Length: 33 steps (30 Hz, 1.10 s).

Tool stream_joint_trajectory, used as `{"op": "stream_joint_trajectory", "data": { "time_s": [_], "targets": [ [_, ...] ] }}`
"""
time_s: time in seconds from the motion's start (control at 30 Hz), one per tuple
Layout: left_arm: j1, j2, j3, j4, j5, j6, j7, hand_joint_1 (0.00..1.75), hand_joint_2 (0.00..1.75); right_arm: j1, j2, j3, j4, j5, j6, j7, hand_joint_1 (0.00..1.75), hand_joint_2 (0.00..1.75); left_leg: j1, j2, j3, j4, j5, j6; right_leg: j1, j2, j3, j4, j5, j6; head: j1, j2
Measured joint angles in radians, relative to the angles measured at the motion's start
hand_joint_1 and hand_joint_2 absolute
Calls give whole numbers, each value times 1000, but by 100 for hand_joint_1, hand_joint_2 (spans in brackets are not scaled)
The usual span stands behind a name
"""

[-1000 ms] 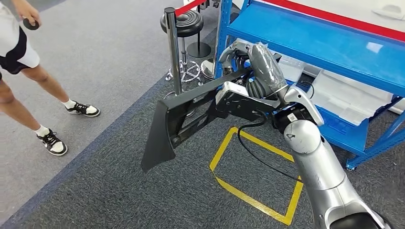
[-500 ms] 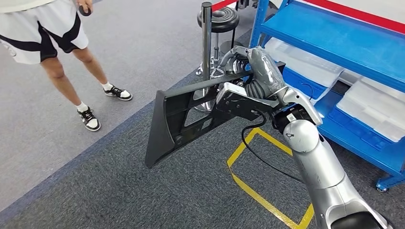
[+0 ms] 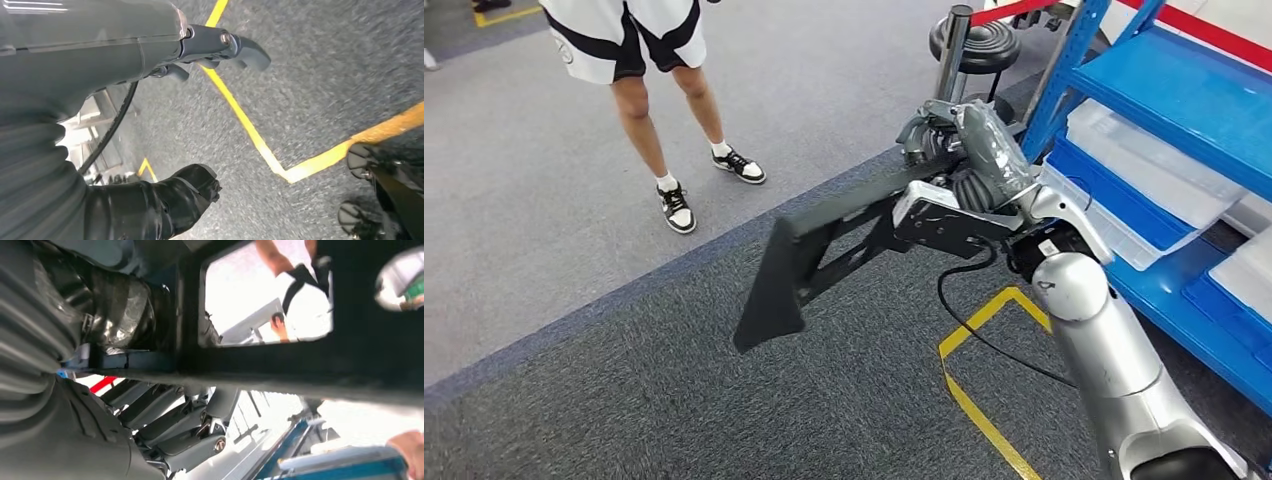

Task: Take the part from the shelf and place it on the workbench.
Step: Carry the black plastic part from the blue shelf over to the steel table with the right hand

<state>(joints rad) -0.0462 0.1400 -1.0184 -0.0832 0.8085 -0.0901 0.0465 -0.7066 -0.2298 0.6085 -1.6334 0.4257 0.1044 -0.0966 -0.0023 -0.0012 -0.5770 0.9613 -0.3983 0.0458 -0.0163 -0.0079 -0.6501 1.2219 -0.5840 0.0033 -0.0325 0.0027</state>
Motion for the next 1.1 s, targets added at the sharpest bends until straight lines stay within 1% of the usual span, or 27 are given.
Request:
{"op": "stream_joint_trajectory", "data": {
  "time_s": [0.03,0.07,0.1,0.13,0.2,0.23,0.27,0.33,0.37,0.4,0.47,0.53,0.57,0.6,0.63,0.7,0.73,0.77,0.83,0.87,0.9,0.93,0.97,1.0,1.03,1.07,1.1],
  "targets": [
    [0,-6,-3,0,3,3,-4,0,175,7,-15,-7,-5,-4,5,-3,175,175,1,-15,-4,4,1,1,-1,7,-24,55,-18,3,0,0],
    [1,-11,-4,0,7,5,-8,0,175,14,-26,-13,-8,-5,10,-4,175,175,1,-30,-8,9,1,0,-2,9,-35,77,-17,6,0,0],
    [2,-15,-5,0,14,5,-11,0,175,19,-32,-18,-12,-4,15,-5,175,175,2,-45,-12,17,0,-1,-3,10,-28,61,4,8,0,0],
    [3,-17,-5,1,21,2,-13,0,175,22,-34,-20,-15,-1,19,-4,175,175,3,-59,-17,27,-1,-4,-5,15,-4,11,38,9,0,0],
    [3,-16,-5,2,34,-9,-14,0,175,21,-26,-19,-21,15,22,6,175,175,4,-84,-35,53,-8,-15,-12,56,52,-109,85,10,0,0],
    [1,-13,-5,3,39,-15,-13,0,175,20,-18,-17,-22,25,22,12,175,175,5,-95,-45,64,-10,-21,-14,73,66,-144,94,10,0,0],
    [1,-10,-5,4,44,-21,-11,0,175,20,-7,-15,-22,33,21,18,175,175,6,-106,-56,70,-9,-28,-13,83,70,-157,92,8,-1,0],
    [3,-2,-5,6,52,-28,-3,0,175,19,15,-7,-21,43,20,25,175,175,10,-124,-68,71,-2,-42,-10,61,65,-158,98,-2,0,0],
    [4,2,-5,6,56,-31,2,0,175,17,26,-3,-21,46,19,28,175,175,10,-114,-74,76,-5,-48,-10,48,65,-160,101,-9,-1,0],
    [5,6,-5,7,59,-33,6,0,175,14,35,0,-21,48,18,29,175,175,10,-91,-84,96,-18,-54,-11,35,65,-163,104,-16,-2,0],
    [4,9,-4,7,62,-35,11,0,175,12,47,4,-21,51,16,31,175,175,10,-29,-128,195,-75,-64,-10,8,65,-167,108,-24,-5,0],
    [4,11,-4,7,63,-35,12,0,175,12,53,5,-20,53,15,31,175,175,14,-7,-184,321,-131,-72,-7,-20,63,-167,108,-26,-5,0],
    [4,11,-4,7,64,-35,12,0,175,12,55,5,-19,54,15,31,175,175,15,-5,-194,349,-136,-73,-6,-36,62,-167,108,-26,-5,0],
    [4,11,-4,7,65,-35,12,0,175,12,58,6,-19,54,15,31,175,175,16,-3,-184,338,-124,-73,-5,-51,61,-167,107,-26,-5,0],
    [5,11,-4,7,67,-35,13,0,175,12,61,6,-19,54,15,31,175,175,16,3,-153,289,-98,-71,-4,-65,62,-167,107,-26,-5,0],
    [5,13,-4,7,68,-33,13,0,175,11,66,6,-19,55,12,31,175,175,8,42,-71,147,-48,-60,-1,-89,65,-167,104,-22,-5,0],
    [5,15,-4,7,68,-31,12,0,175,10,68,6,-19,55,9,31,175,175,3,59,-45,98,-36,-53,1,-99,67,-167,103,-18,-5,0],
    [5,16,-4,7,68,-29,10,0,175,10,68,6,-19,56,7,31,175,175,-3,69,-33,73,-34,-45,3,-110,68,-169,103,-14,-5,0],
    [9,19,-4,7,65,-23,5,0,175,12,69,7,-20,57,4,31,175,175,-7,50,-35,64,-31,-32,4,-130,73,-175,103,-4,-5,0],
    [11,21,-5,7,64,-21,3,0,175,12,68,7,-20,57,2,31,175,175,-4,39,-33,57,-26,-27,3,-123,75,-174,100,2,-4,0],
    [11,22,-5,7,61,-19,2,0,175,13,68,7,-20,58,1,31,175,175,-2,28,-30,49,-21,-20,2,-100,72,-163,89,6,-4,0],
    [10,22,-6,7,60,-18,1,0,175,14,67,7,-20,58,0,31,175,175,1,18,-27,42,-15,-15,1,-66,59,-132,68,8,-3,0],
    [9,22,-7,7,57,-16,0,0,175,16,66,8,-20,58,-1,31,175,175,3,8,-26,39,-12,-11,0,-30,36,-81,38,8,-2,0],
    [7,22,-8,7,55,-15,0,0,175,20,65,8,-20,58,-2,30,175,175,2,-3,-27,39,-10,-7,1,-6,5,-16,5,6,-2,0],
    [6,22,-10,7,53,-13,1,0,175,24,62,8,-20,59,-2,30,175,175,1,-16,-29,40,-9,-5,2,3,-26,47,-19,5,-2,0],
    [6,22,-12,7,51,-12,1,0,175,29,60,9,-19,59,-2,30,175,175,0,-31,-31,42,-9,-4,3,7,-47,88,-26,4,-2,0],
    [6,22,-13,7,51,-11,1,0,175,33,58,9,-19,59,-2,30,175,175,-1,-48,-32,45,-9,-3,3,9,-51,92,-13,3,-2,0]
  ]
}}
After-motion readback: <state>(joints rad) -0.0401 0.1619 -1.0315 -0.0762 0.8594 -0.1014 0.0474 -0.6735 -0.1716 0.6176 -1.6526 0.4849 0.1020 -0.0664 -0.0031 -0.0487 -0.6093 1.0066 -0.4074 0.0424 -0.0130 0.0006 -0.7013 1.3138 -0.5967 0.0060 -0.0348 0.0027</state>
